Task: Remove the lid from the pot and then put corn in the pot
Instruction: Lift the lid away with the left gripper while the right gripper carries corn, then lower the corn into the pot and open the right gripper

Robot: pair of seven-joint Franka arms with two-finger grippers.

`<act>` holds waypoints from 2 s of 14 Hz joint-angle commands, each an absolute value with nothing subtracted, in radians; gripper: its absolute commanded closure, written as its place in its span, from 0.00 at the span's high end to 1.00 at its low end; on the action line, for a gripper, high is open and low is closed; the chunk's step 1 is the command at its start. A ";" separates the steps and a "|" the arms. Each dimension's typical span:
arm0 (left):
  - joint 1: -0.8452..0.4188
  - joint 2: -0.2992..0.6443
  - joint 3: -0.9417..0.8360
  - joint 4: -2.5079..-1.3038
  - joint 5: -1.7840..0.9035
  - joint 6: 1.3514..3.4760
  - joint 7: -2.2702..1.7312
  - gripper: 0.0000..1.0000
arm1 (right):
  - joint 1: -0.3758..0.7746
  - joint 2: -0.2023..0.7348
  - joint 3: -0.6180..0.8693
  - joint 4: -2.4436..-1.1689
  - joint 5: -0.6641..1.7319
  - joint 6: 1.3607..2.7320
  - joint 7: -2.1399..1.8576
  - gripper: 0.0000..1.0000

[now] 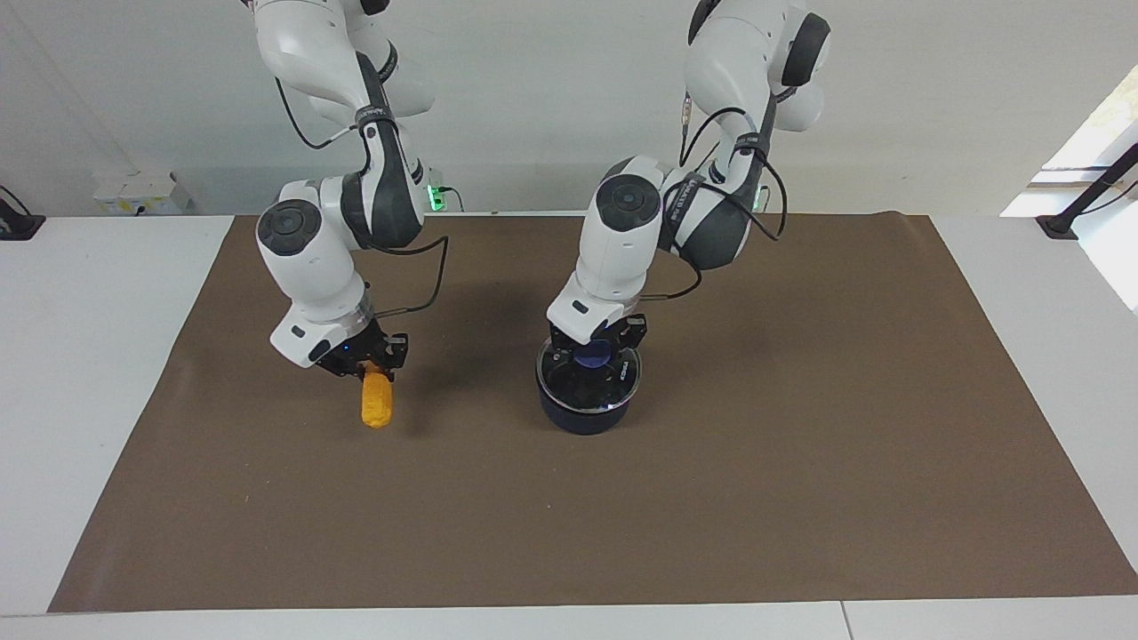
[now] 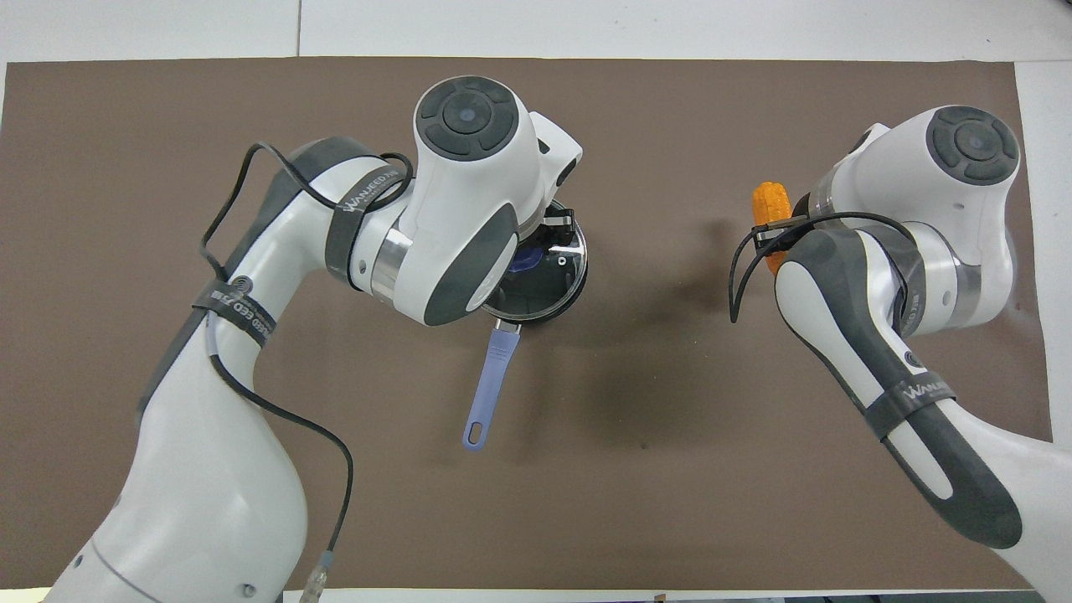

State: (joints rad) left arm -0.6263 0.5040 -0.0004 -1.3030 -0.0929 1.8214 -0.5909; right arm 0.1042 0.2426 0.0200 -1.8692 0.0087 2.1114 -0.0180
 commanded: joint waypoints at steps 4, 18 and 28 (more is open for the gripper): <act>-0.436 0.330 0.006 -1.333 -0.124 1.665 -0.485 0.05 | 0.217 0.271 0.028 -1.649 0.021 1.928 0.095 0.00; 0.041 0.201 0.012 -1.939 -0.038 2.143 0.199 0.00 | 0.561 0.517 0.041 -1.514 0.009 2.094 0.617 0.00; 0.031 0.215 0.011 -2.019 -0.038 2.250 0.198 0.26 | 0.460 0.468 0.026 -1.399 -0.027 1.943 0.591 1.00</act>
